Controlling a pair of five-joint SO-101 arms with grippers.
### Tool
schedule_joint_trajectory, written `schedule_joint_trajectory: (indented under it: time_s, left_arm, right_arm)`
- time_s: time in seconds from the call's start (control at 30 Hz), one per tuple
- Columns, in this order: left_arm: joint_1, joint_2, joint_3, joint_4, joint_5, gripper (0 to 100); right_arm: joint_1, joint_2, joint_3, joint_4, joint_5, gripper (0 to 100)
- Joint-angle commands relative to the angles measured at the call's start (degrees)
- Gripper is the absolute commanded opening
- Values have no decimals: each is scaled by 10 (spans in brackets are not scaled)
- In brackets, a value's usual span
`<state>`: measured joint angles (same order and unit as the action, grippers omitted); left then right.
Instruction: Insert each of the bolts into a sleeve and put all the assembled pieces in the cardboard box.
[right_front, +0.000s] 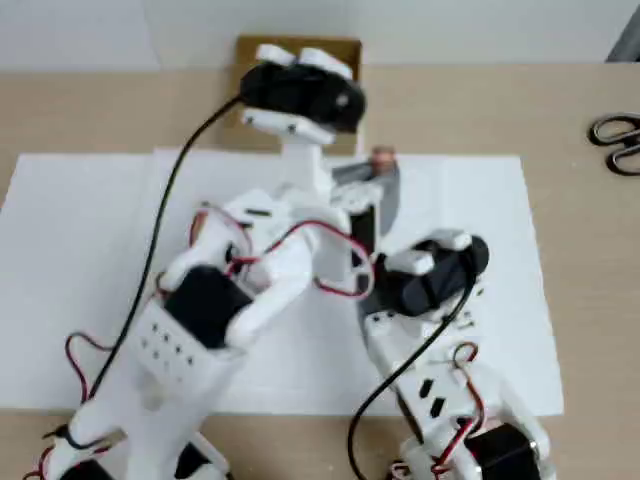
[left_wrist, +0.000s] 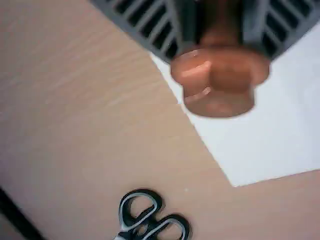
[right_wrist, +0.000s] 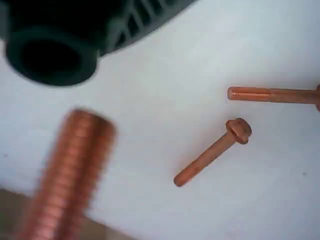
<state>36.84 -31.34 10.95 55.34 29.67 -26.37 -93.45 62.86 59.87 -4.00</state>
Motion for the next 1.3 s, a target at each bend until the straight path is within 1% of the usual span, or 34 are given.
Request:
schedule_joint_trajectory:
  time_s: [0.0,0.1,0.17,0.5,0.57,0.77,1.0,1.27]
  left_arm:
    - [-11,-65,39,-54,-13,6]
    - [-34,-97,86,-87,-41,6]
    - [-40,-105,113,-108,-42,6]
    - [-39,-105,258,-308,-40,6]
    - [-39,-107,271,-328,-40,6]
    - [-8,-109,268,-318,-40,6]
    - [-1,-109,220,-240,-39,6]
    - [-4,-109,199,-234,-39,6]
  right_arm:
    - [-1,-7,-3,-14,-5,4]
    - [-1,-7,-3,-13,-5,4]
    - [-1,-6,-3,-13,-5,4]
    - [-2,-2,-3,-15,-6,4]
    - [-2,-2,-3,-15,-6,4]
    - [-2,-2,-3,-14,-6,4]
    - [0,-2,-3,-13,-6,4]
    - [0,-2,-2,-13,-6,4]
